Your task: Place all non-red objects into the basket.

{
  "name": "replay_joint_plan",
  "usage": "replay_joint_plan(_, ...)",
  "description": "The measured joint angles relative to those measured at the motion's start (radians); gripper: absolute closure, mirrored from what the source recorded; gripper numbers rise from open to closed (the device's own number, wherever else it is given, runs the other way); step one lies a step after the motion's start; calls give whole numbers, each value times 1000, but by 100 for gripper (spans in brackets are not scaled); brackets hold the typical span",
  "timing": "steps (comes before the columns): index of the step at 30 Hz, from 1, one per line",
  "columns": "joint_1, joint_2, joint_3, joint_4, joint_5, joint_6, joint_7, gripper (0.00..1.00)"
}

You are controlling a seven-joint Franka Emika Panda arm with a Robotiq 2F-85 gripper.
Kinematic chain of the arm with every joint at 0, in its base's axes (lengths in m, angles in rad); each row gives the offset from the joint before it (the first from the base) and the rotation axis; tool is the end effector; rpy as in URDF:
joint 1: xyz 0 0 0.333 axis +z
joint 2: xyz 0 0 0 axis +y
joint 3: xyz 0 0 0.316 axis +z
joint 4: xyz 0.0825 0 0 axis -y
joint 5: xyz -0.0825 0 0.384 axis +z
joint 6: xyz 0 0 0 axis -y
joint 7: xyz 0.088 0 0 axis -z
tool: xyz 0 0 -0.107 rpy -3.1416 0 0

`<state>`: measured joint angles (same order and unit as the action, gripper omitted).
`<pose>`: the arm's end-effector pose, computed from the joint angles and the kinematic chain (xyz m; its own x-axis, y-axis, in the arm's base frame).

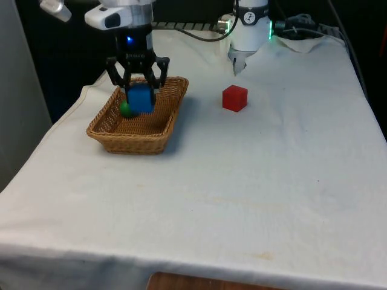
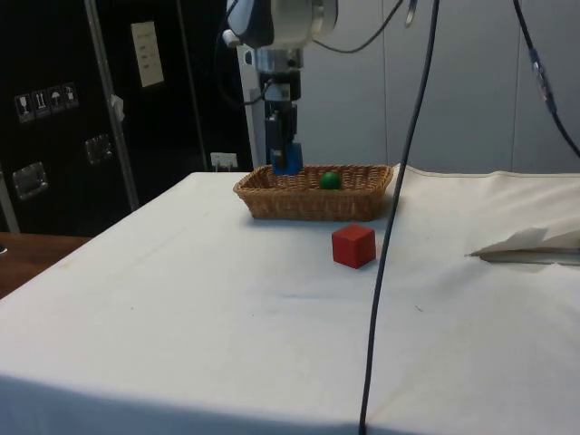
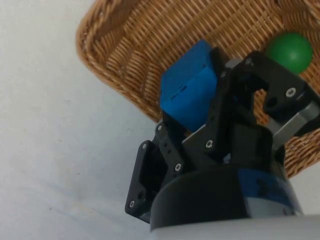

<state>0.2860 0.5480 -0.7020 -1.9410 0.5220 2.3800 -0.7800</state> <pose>0.5806 -0.2264 0.2613 0.9952 0.0718 0.0671 0.0707 -0.9973 0.0194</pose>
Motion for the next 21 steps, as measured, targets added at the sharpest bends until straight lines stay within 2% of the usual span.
replay_joint_plan(21, 0, 60, 2, -7, 31, 17, -11, 98)
